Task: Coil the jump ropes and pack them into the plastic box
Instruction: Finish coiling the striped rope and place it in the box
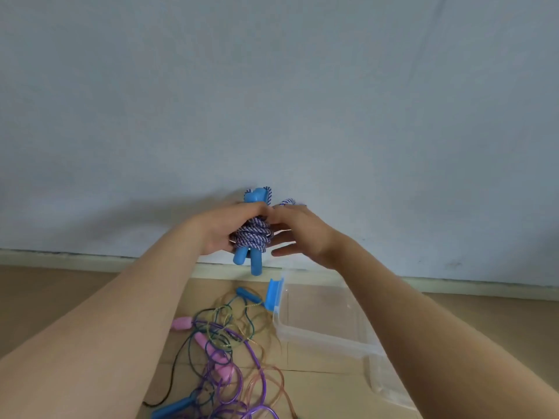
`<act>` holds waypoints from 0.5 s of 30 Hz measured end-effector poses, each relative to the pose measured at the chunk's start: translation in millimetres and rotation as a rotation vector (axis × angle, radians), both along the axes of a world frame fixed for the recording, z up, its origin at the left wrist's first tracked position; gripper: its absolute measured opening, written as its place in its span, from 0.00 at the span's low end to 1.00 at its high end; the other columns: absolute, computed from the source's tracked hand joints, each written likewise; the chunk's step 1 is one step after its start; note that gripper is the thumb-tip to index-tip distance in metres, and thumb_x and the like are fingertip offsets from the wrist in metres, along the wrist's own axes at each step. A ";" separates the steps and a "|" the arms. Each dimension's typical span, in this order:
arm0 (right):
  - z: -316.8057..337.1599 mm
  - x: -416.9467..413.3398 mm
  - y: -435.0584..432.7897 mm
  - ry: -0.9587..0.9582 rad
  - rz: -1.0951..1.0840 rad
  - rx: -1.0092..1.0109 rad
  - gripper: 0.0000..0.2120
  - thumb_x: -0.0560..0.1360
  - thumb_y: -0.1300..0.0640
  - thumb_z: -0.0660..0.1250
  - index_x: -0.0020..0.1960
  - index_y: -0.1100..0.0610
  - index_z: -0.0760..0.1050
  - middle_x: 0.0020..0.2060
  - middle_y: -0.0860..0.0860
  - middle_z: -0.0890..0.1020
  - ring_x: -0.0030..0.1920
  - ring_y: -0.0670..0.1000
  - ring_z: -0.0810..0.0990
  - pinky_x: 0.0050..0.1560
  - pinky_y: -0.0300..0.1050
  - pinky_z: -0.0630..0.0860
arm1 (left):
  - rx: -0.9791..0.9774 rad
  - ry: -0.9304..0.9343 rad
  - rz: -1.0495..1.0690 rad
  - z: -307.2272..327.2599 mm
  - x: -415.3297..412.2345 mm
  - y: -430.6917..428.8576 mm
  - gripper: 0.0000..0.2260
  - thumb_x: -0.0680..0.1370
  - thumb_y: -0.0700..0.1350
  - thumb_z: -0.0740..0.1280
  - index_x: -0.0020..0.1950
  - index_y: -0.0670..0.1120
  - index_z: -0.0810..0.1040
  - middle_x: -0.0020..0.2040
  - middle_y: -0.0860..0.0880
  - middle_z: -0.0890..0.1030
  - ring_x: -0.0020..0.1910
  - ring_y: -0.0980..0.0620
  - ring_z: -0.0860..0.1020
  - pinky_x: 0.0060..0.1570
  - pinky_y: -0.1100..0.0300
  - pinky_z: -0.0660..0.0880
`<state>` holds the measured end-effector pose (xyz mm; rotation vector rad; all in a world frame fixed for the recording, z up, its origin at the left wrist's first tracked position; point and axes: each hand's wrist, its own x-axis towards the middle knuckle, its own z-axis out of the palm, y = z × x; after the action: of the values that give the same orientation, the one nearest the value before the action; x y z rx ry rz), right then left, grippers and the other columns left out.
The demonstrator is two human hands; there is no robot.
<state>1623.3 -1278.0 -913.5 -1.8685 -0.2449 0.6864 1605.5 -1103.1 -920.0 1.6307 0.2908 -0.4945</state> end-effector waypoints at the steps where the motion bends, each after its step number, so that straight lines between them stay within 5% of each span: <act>1: 14.2 5.7 0.6 0.028 -0.034 -0.057 0.16 0.79 0.48 0.64 0.56 0.59 0.82 0.51 0.56 0.88 0.50 0.57 0.89 0.59 0.58 0.82 | -0.024 0.019 0.036 1.0 -3.9 8.2 0.11 0.79 0.50 0.70 0.56 0.45 0.82 0.49 0.45 0.86 0.44 0.48 0.84 0.56 0.47 0.83; 5: 46.9 19.8 9.7 0.031 -0.388 -0.201 0.14 0.80 0.53 0.62 0.54 0.60 0.82 0.48 0.58 0.83 0.43 0.62 0.86 0.52 0.54 0.83 | -0.239 0.018 0.150 6.0 -21.8 22.2 0.08 0.78 0.47 0.66 0.52 0.42 0.77 0.49 0.39 0.80 0.36 0.45 0.80 0.42 0.54 0.81; 9: 44.8 0.8 21.7 0.391 -0.608 0.098 0.20 0.82 0.54 0.63 0.72 0.56 0.67 0.59 0.55 0.71 0.63 0.67 0.76 0.64 0.69 0.77 | -0.294 -0.016 0.155 14.5 -29.4 22.5 0.13 0.79 0.47 0.65 0.58 0.39 0.79 0.47 0.39 0.84 0.36 0.43 0.81 0.37 0.57 0.81; 12: 46.5 -7.1 25.6 0.606 -0.673 0.525 0.16 0.84 0.60 0.64 0.68 0.60 0.63 0.54 0.61 0.71 0.44 0.66 0.80 0.50 0.63 0.83 | -0.360 -0.016 0.134 18.8 -32.2 22.1 0.16 0.79 0.47 0.64 0.60 0.37 0.81 0.44 0.39 0.84 0.36 0.43 0.81 0.36 0.58 0.81; 15: 36.5 4.4 34.1 0.578 -0.671 0.547 0.06 0.84 0.64 0.59 0.59 0.62 0.66 0.45 0.63 0.79 0.37 0.58 0.81 0.39 0.47 0.77 | -0.459 -0.047 0.117 20.3 -33.2 21.5 0.21 0.76 0.47 0.65 0.63 0.36 0.81 0.43 0.39 0.81 0.37 0.43 0.79 0.34 0.58 0.80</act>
<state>1627.6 -1244.0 -877.0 -1.0628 0.5071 0.5760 1572.3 -1081.7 -899.7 1.1706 0.2164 -0.3979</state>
